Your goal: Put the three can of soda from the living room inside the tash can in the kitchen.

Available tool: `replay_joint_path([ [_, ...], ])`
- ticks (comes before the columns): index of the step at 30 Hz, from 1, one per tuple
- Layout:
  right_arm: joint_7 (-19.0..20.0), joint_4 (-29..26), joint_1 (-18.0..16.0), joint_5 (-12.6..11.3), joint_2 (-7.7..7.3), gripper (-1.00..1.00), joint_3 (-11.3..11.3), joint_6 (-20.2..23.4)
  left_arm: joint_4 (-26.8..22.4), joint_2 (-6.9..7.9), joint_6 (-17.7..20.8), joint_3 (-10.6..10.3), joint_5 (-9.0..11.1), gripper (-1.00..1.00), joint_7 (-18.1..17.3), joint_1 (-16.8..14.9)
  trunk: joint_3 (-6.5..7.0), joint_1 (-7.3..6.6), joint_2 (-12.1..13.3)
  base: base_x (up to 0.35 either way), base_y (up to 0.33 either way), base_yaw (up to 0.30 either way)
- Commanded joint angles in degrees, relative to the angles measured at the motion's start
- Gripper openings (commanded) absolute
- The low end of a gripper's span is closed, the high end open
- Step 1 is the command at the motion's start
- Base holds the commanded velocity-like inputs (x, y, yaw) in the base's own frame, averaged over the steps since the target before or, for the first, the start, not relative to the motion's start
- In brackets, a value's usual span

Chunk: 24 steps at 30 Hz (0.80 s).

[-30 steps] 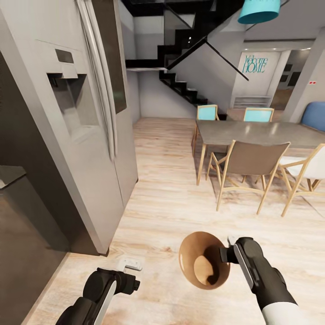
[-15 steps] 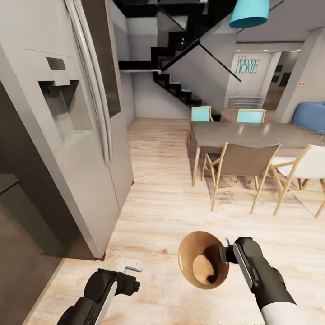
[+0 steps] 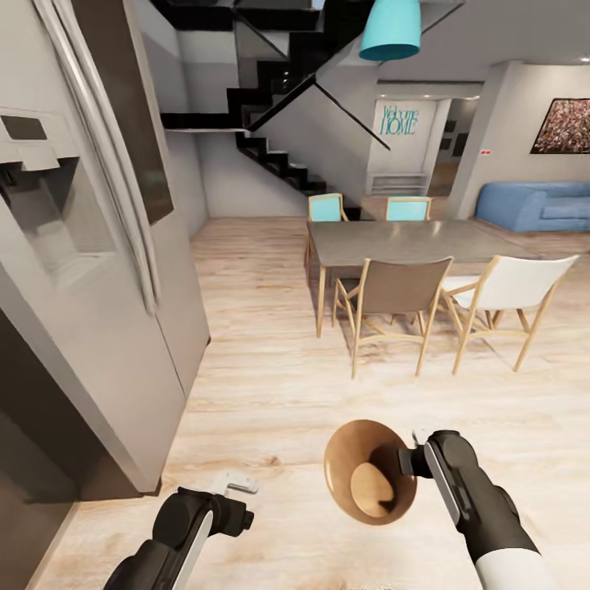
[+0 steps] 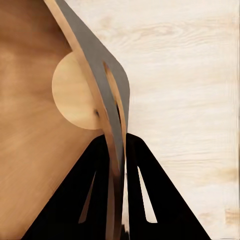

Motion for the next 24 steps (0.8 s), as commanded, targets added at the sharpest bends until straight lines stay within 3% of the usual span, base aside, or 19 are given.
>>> replay_joint_path([
  [1, 0.23, -0.01, -0.02, -0.91, -0.03, -1.0, -0.03, 0.0, 0.0, -0.01, 0.0, 0.0, 0.0, 1.0, 0.01, 0.0, 0.19, -0.23, 0.41, 0.0, 0.0, -0.3],
  [24, 0.34, 0.08, 0.02, -0.54, -0.51, -1.0, -0.22, 0.0, 0.7, -0.03, 0.0, 0.0, 0.05, 1.0, 0.04, 0.0, 4.32, -5.28, 9.64, 0.0, 0.0, -0.3],
])
